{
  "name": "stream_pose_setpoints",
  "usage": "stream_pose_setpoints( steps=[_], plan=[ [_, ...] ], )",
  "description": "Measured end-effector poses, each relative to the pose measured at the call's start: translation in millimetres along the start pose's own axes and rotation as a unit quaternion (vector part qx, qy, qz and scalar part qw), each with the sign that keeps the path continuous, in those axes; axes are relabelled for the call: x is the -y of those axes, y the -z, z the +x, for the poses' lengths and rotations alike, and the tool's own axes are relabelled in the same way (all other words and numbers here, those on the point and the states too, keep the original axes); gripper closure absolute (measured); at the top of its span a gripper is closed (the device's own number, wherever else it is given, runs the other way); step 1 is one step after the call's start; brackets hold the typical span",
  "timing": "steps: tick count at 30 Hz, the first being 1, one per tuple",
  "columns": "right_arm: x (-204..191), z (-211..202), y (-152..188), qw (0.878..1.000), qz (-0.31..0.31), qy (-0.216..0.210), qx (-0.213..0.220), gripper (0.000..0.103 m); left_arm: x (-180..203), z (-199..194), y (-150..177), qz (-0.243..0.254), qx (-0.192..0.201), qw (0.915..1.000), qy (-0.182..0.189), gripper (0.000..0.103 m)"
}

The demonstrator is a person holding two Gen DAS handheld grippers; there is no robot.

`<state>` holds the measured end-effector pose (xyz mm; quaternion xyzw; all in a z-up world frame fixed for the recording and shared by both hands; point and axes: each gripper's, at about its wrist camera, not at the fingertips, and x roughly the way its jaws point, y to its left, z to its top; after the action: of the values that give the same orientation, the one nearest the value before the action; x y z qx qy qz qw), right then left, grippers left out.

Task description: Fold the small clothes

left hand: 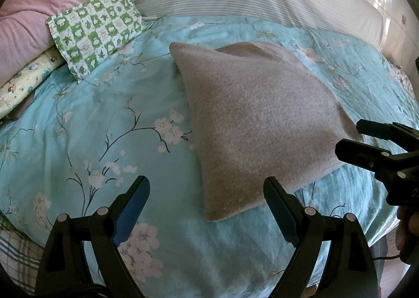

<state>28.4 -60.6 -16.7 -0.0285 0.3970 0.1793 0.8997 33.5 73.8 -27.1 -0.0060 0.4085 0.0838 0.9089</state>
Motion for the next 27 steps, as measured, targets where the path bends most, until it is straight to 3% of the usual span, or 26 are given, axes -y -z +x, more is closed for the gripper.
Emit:
stream_pose_setpoints(
  steps=[27],
  plan=[
    [-3.2, -3.1, -5.5, 1.0, 0.003, 0.001, 0.007, 0.012, 7.5, -1.4, -7.6, 0.004, 0.002, 1.0, 0.004, 0.014]
  ],
)
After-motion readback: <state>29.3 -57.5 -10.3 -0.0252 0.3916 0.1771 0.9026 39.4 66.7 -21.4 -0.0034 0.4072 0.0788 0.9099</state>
